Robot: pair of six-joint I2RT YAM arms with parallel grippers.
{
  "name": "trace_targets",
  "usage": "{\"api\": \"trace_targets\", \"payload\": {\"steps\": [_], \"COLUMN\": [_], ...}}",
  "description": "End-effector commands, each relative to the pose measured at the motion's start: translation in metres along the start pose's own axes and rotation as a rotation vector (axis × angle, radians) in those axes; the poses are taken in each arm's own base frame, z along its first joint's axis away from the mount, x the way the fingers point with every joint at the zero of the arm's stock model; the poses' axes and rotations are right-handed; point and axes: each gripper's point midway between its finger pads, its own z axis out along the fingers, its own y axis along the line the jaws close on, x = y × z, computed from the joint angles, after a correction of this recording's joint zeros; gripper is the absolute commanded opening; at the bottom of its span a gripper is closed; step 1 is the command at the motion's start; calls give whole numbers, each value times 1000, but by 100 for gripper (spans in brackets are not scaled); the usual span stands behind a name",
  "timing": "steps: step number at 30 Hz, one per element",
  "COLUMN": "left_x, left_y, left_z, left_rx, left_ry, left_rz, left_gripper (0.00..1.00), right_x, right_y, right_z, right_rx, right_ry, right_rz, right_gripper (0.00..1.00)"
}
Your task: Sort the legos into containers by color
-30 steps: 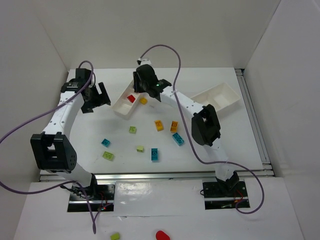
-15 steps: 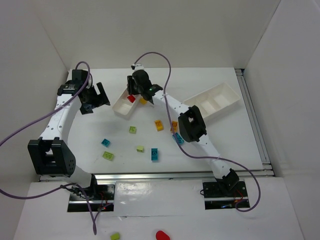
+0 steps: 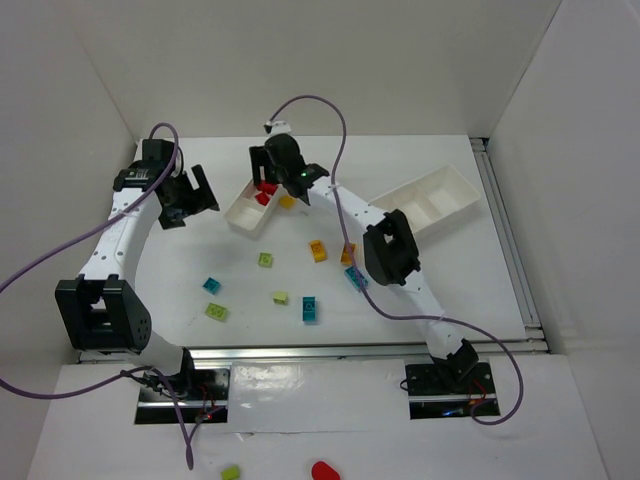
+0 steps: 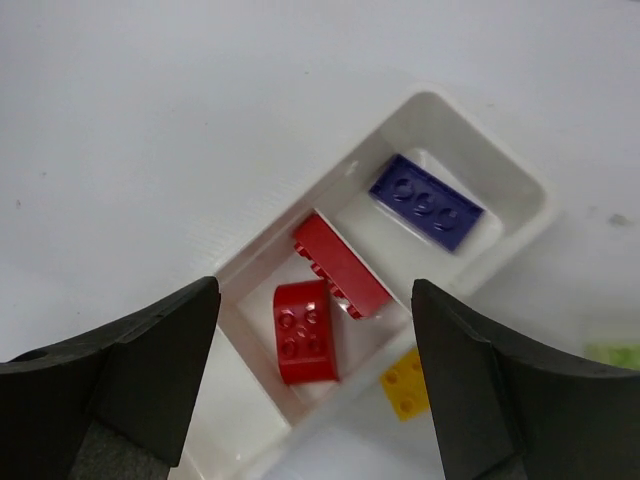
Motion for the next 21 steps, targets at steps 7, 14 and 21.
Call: {"api": "trace_targets", "payload": {"steps": [7,14,21], "left_x": [-15,-10,-2], "left_y": [-11,-35,-65], "left_z": [-24,-25,-27], "left_rx": [60,118,138], "left_ry": [-60,-50,-43], "left_rz": [9,53,130], "left_gripper": [100,100,100], "right_x": [-102,13,71], "right_y": [-148,-190,-179], "right_z": [-201,-259,-259], "right_rx": [378,368,247], "right_ry": [-96,216,343], "right_rz": [134,227,272], "right_gripper": [90,98,100]}}
